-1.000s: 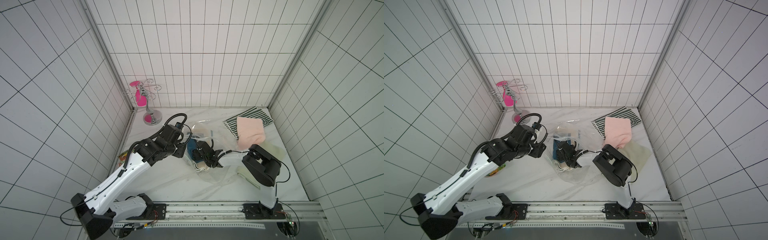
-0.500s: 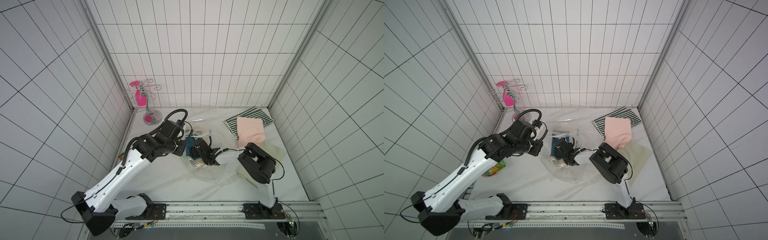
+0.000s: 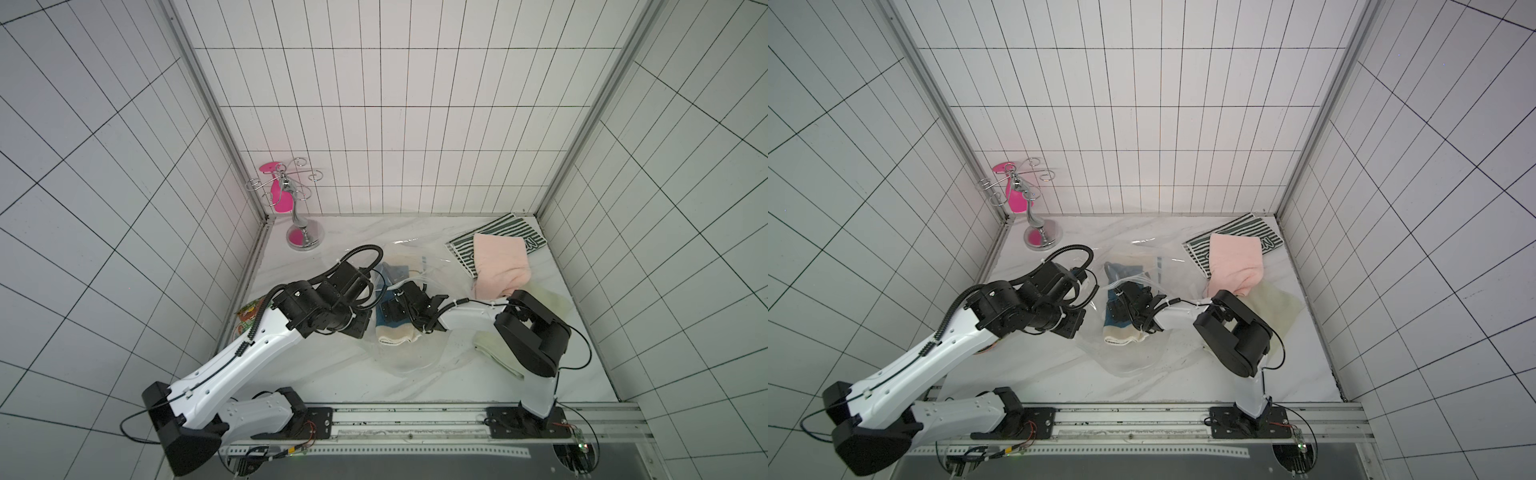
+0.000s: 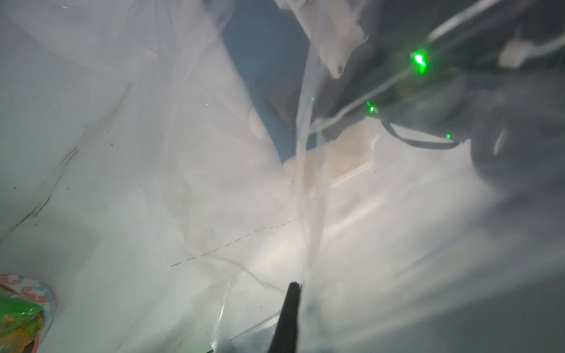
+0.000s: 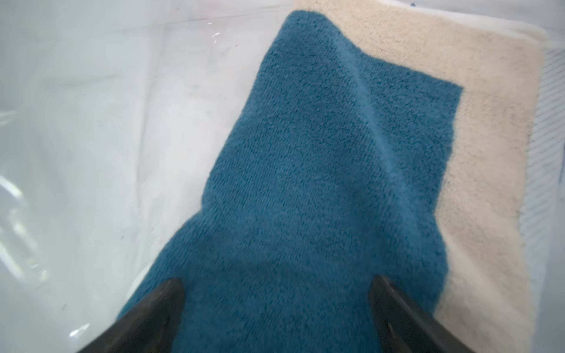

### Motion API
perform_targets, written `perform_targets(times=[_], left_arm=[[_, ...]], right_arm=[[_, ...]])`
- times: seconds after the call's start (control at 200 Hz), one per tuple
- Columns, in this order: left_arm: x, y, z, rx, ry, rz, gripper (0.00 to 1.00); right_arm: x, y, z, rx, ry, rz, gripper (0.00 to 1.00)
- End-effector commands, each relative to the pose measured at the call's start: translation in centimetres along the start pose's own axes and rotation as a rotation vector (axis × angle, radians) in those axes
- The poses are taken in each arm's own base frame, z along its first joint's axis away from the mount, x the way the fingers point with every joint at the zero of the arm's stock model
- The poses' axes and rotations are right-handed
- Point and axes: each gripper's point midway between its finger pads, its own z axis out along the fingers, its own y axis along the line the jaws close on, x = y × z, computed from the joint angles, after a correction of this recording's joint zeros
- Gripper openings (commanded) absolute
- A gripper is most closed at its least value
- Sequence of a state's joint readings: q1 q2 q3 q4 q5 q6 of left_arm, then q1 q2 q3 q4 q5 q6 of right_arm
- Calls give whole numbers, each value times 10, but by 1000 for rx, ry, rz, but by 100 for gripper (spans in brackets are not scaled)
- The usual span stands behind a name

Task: Place the folded towel into the vacuum bag
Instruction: Place the towel in the vacuum bag.

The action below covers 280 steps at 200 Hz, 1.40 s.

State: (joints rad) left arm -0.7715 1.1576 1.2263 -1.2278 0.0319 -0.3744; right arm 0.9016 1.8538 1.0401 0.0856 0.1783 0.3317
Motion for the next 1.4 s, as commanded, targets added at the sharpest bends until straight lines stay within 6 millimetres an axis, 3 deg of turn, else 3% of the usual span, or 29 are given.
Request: perform_targets(times=[0.0, 0.08, 0.19, 0.34, 0.48, 0.565, 0.655, 0.715, 0.775, 0.825, 0.985, 1.13, 1.26, 1.33, 1.395], left_arm=[[-12, -10, 14, 42, -33, -4, 0], [-9, -8, 17, 33, -18, 4, 0], [-9, -10, 13, 50, -24, 4, 0], [-8, -11, 9, 60, -41, 3, 0], [-12, -11, 7, 61, -58, 22, 0], [-16, -9, 10, 44, -68, 40, 0], [-20, -2, 18, 23, -68, 61, 0], [-27, 2, 20, 18, -68, 66, 0], [-31, 3, 20, 13, -57, 75, 0], [-35, 2, 20, 12, -60, 86, 0], [-41, -5, 22, 45, -69, 109, 0], [-40, -6, 22, 52, -75, 106, 0], [-38, -5, 23, 55, -77, 110, 0], [-38, -5, 25, 56, -75, 109, 0], [-36, -6, 27, 59, -66, 104, 0]], right_arm=[[2, -4, -17, 14, -19, -1, 99], [-15, -13, -20, 57, -74, 14, 99], [-26, -32, -8, 146, -74, 62, 99], [-12, -42, 27, 171, -2, 130, 100], [2, -27, 46, 128, 27, 145, 91], [9, -20, 56, 114, 47, 134, 76], [6, -17, 63, 96, 21, 101, 51], [-6, -13, 62, 75, -39, 54, 25], [-24, -6, 58, 41, -123, -12, 11], [-42, 6, 52, -21, -226, -73, 6], [-83, 55, 29, -253, -418, -235, 3], [-109, 80, 12, -366, -495, -266, 3], [-118, 89, 30, -390, -443, -224, 7], [-117, 89, 52, -364, -387, -202, 16], [-117, 77, 77, -272, -369, -164, 17]])
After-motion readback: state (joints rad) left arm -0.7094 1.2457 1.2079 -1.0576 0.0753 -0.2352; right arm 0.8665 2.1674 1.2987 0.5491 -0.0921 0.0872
